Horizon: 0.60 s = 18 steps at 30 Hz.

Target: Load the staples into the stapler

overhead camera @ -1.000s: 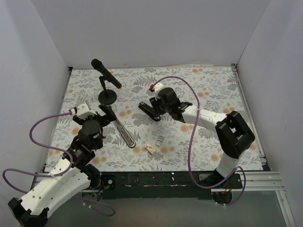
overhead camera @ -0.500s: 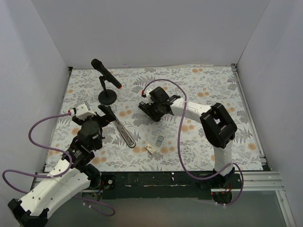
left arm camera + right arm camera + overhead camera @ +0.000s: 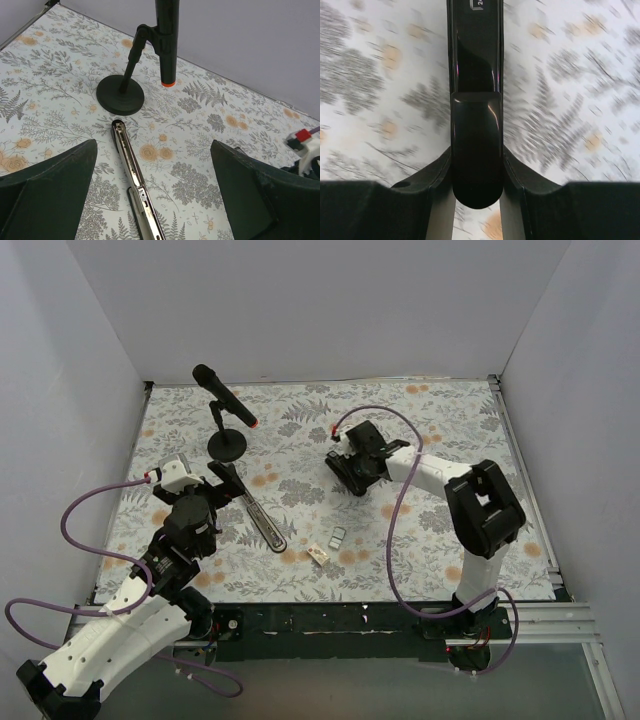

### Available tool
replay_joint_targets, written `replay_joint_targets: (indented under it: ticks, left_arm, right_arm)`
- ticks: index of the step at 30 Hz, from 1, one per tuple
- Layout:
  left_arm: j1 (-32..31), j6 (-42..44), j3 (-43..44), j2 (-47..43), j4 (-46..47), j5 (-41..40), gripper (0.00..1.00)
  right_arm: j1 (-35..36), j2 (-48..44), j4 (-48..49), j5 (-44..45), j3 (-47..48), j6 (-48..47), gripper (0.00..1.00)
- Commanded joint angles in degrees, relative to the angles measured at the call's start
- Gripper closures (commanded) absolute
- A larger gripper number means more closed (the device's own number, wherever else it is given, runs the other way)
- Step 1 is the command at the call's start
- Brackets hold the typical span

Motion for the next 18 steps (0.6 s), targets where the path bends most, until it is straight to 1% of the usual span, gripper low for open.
replay_joint_targets:
  ticks: [1,3,4,8,10,12,13,14,17,18]
  left_arm:
    - [0.2,0.0,-0.1,-0.1,-0.6,-0.1,0.02]
    - [0.3,-0.1,-0.1,-0.4,-0.6,-0.1,0.02]
    - [0.3,-0.2,-0.2,-0.5,-0.6,-0.1,0.02]
    - [0.3,-0.3,-0.1,-0.4,-0.7,0.1,0.02]
    - [0.3,-0.6,0.1,-0.1,-1.0,0.0,0.02]
    - [0.4,-0.6,0.1,0.0,-1.0,0.1,0.02]
    - [0.4,-0.8,0.1,-0.1,-1.2,0.1,0.02]
    - [0.5,-0.9,0.1,-0.2,-1.2,0.1,0.02]
    - [0.5,-1.0,0.1,-0.5,-1.5,0.1,0.02]
    - [0.5,-1.0,0.1,-0.5,-1.5,0.1,0.02]
  right_arm:
    - [-8.5,-9.5,2.3,3.9,-7.1,1.5,0.88]
    - [-11.3,-12.6,2.5,5.5,-10.2,2.8,0.88]
    - [-14.2,-13.5,2.5,6.1,-12.7,3.2,0.88]
    - [-21.9,-16.9,2.0,7.7,-17.3,5.3,0.87]
    - [-25.3,-17.9,1.9,8.9,-18.5,6.4,0.85]
    - [-26.9,-17.5,1.0,9.4,-18.8,7.3,0.82]
    - [-27.7,-17.2,0.5,9.3,-18.5,7.8,0.79]
    - [-27.9,-17.0,-0.2,9.6,-18.3,7.9,0.68]
    - [-27.8,-16.9,-2.3,10.4,-16.8,8.5,0.5]
    - [-27.7,-18.3,-2.6,10.0,-16.2,8.5,0.48]
